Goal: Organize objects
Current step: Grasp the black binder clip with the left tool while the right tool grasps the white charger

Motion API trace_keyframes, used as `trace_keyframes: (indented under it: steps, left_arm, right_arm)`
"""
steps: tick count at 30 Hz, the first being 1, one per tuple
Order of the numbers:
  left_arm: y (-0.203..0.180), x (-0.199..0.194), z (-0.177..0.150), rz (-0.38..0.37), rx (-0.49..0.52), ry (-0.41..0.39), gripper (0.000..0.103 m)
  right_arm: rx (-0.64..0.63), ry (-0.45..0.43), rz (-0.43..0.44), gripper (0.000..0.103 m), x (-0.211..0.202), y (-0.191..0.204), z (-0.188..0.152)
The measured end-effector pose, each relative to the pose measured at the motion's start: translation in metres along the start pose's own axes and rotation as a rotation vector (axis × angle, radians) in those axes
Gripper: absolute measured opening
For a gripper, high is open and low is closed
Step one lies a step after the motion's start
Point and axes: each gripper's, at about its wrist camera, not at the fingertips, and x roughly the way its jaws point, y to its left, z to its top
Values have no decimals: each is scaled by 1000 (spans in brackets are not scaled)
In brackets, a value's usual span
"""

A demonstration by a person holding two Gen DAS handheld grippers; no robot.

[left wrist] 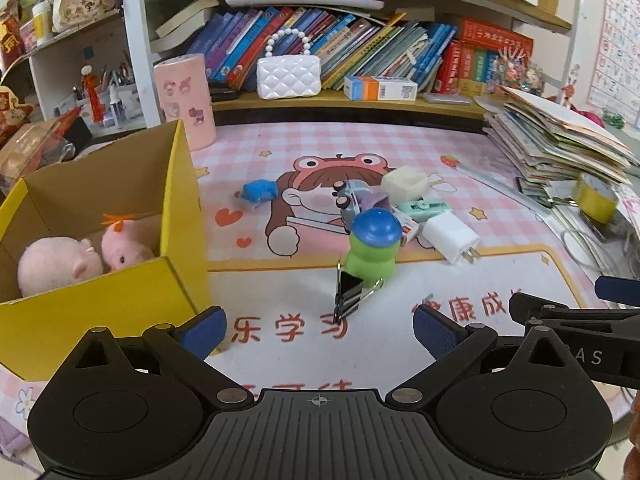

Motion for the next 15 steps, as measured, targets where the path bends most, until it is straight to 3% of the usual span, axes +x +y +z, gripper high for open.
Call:
trace_keyframes:
  steps: [7,12,15]
  left_arm:
    - [-11,20,10,31,-31,25,95]
    - [-17,40,12,24,-43,82,67]
    - [-23,56,13,28,-33,111,65]
  right_arm:
    - [6,-4,71,86,25,-15,20]
    - [15,10,89,80,42,-24,28]
    - [24,23,101,80,51,-29,32]
